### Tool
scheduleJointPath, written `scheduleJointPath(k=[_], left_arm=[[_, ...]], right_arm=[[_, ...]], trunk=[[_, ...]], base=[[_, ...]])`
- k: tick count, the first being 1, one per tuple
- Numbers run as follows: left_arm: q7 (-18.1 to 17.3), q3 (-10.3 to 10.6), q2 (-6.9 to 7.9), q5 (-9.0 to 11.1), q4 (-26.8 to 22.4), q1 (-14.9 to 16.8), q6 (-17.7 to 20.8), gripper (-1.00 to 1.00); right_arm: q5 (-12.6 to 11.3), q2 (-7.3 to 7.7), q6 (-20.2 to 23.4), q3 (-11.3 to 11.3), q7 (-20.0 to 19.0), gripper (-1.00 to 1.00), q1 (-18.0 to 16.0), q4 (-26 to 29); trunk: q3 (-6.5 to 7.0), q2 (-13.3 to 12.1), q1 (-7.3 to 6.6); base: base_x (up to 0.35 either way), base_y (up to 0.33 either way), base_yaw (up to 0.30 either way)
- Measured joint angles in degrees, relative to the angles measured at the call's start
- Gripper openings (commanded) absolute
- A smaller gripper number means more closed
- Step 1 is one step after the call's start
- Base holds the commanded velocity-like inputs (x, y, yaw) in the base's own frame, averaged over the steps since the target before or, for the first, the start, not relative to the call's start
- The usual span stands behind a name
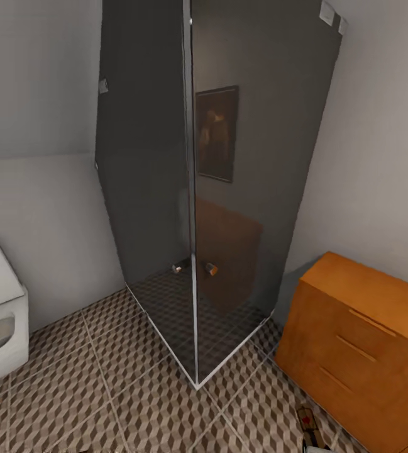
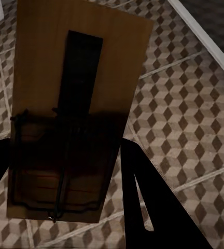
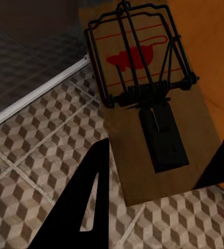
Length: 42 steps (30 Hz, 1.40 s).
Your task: Take the four mousetraps from the cabinet in the bathroom and place them on the bathroom floor. Make sure all four end up on the same floor surface, and ensure that at least two of them are either under or directly next to the same bathroom sink.
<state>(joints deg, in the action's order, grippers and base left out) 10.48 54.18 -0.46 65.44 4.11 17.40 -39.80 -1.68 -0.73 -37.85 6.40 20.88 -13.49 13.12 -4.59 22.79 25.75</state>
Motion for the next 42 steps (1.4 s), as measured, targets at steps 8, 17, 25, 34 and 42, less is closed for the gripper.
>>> scheduleJointPath(k=[8,17,25,34,42], left_arm=[[0.00,0.01,-0.01,0.00,0.00,0.01,0.00,-1.00],[0.00,0.01,-0.02,0.00,0.00,0.00,0.00,-1.00],[0.00,0.01,-0.02,-0.01,0.00,-0.03,0.00,-1.00],[0.00,0.02,-0.02,-0.01,0.00,0.01,0.00,-1.00],[0.00,0.02,-0.02,-0.01,-0.01,0.00,0.00,-1.00]], right_arm=[[0.02,0.00,0.00,0.05,0.00,-1.00,0.00,-0.01],[0.05,-0.03,0.00,0.06,0.01,-1.00,0.00,-0.01],[0.05,-0.08,0.00,0.06,0.00,-1.00,0.00,-0.01],[0.06,-0.09,-0.01,0.06,0.01,-1.00,0.00,-0.01],[0.06,-0.09,0.00,0.05,0.01,-1.00,0.00,0.00]], trunk=[[0.00,0.00,0.00],[0.00,0.00,0.00],[0.00,0.00,0.00],[0.00,0.00,0.00],[0.00,0.01,0.00]], base=[[0.000,0.000,0.291],[0.000,0.000,0.291],[0.000,0.000,0.291],[0.000,0.000,0.291],[0.000,0.000,0.290]])
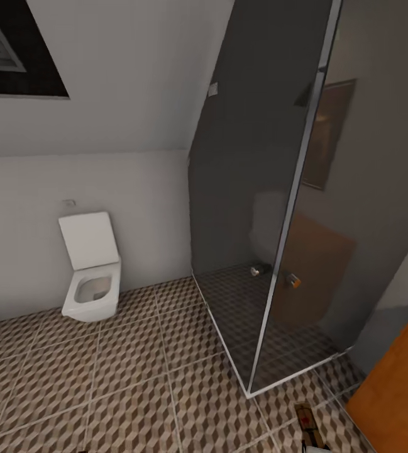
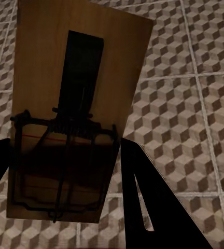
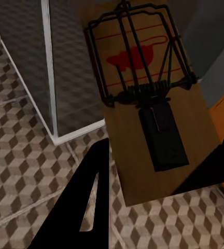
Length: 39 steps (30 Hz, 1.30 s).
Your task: Take the four mousetraps from the cabinet in the bathroom and place them on the bathroom floor. Make sure all four end up on the same floor surface, and ensure that at least two of them are either under or directly next to the same bathroom sink.
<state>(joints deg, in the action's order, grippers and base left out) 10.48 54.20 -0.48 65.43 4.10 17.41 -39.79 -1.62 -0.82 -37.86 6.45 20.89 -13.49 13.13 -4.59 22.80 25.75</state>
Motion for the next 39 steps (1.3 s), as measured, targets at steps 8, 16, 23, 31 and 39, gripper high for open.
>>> scheduleJointPath(k=[8,16,23,31,39], left_arm=[[0.00,-0.01,0.00,0.00,0.01,-0.04,0.00,-1.00],[0.00,-0.01,0.00,0.00,0.01,-0.04,0.00,-1.00],[0.00,-0.01,0.00,0.00,0.01,-0.01,0.00,-1.00],[0.00,-0.01,0.00,0.00,0.01,-0.01,0.00,-1.00],[0.02,-0.06,0.00,-0.04,0.00,-0.02,0.02,-1.00]], right_arm=[[0.02,0.00,0.00,0.00,-0.01,-1.00,0.00,-0.01],[0.01,0.00,0.00,0.00,-0.01,-1.00,0.00,-0.02],[0.00,0.00,0.00,0.00,-0.01,-1.00,0.00,-0.02],[0.01,0.00,0.00,0.00,-0.01,-1.00,0.00,-0.02],[0.03,0.06,0.01,0.01,-0.09,-1.00,0.01,0.01]], trunk=[[0.00,-0.01,0.00],[0.00,-0.01,0.00],[0.00,-0.01,0.00],[0.00,0.00,0.00],[0.00,0.00,0.00]], base=[[0.000,0.000,0.291],[0.000,0.000,0.290],[0.000,0.000,0.291],[0.000,0.000,0.289],[0.000,0.000,0.065]])
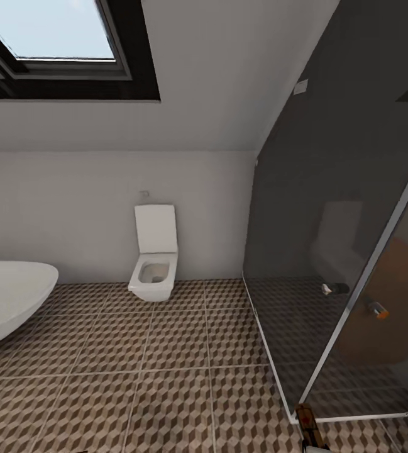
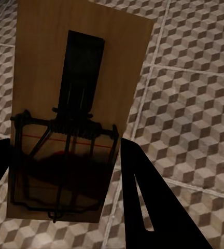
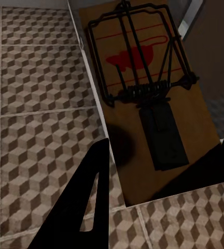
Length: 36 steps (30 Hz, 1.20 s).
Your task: Take the four mousetraps from the cabinet in the bathroom and place them on the bathroom floor. Make sure all four end up on the same floor surface, and ensure that at least two of them are either under or directly next to the same bathroom sink.
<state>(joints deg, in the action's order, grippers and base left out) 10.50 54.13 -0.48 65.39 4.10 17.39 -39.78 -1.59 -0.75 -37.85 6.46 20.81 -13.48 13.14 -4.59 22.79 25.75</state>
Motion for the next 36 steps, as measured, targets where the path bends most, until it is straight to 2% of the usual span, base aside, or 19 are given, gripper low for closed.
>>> scheduleJointPath(k=[6,24,36], left_arm=[[0.01,0.00,0.00,-0.03,-0.01,0.02,-0.02,-1.00],[0.01,0.00,0.00,-0.03,0.00,0.02,-0.02,-1.00],[-0.01,0.04,0.00,0.03,0.00,0.01,-0.01,-1.00]], right_arm=[[0.00,0.02,0.03,0.00,-0.08,-1.00,0.00,0.00],[0.00,0.01,0.02,0.00,-0.11,-1.00,0.00,0.00],[-0.01,-0.03,-0.01,-0.01,-0.10,-1.00,-0.01,-0.02]], trunk=[[0.00,0.00,0.00],[0.00,0.00,0.00],[0.00,0.00,0.00]], base=[[0.000,0.124,0.003],[0.000,0.266,0.000],[0.000,0.028,0.168]])
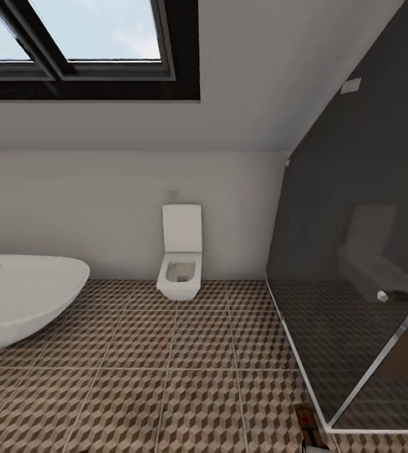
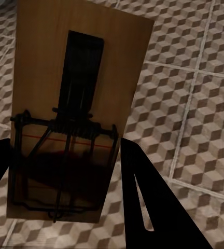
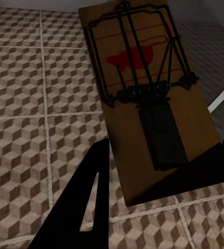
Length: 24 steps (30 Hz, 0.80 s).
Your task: Take the four mousetraps from the cabinet in the bathroom and place them on the bathroom floor. Make sure all four end up on the same floor surface, and ensure that at least two of them are either under or directly next to the same bathroom sink.
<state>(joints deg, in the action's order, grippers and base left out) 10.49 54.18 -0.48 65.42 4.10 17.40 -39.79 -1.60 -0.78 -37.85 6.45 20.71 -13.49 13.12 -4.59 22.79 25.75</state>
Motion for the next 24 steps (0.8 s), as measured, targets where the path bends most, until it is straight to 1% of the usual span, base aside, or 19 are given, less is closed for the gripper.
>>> scheduleJointPath(k=[5,11,16,24], left_arm=[[-0.04,-0.02,0.00,-0.03,-0.01,0.01,0.01,-1.00],[-0.07,-0.02,0.00,-0.03,0.00,-0.03,0.01,-1.00],[-0.08,-0.03,0.00,-0.03,0.00,-0.03,0.01,-1.00],[-0.09,-0.03,0.00,-0.04,0.01,-0.02,0.00,-1.00]], right_arm=[[0.01,0.05,0.01,0.01,0.00,-1.00,0.01,0.01],[0.01,0.03,0.01,0.01,0.00,-1.00,0.01,0.02],[0.01,0.03,0.01,0.01,0.00,-1.00,0.01,0.01],[0.01,0.05,-0.03,0.01,-0.01,-1.00,0.01,0.01]], trunk=[[0.00,0.00,0.00],[0.00,0.01,-0.01],[0.00,0.01,-0.02],[0.00,0.01,-0.03]], base=[[0.018,0.001,0.049],[0.110,0.000,0.008],[0.186,0.055,0.001],[0.247,0.158,0.000]])
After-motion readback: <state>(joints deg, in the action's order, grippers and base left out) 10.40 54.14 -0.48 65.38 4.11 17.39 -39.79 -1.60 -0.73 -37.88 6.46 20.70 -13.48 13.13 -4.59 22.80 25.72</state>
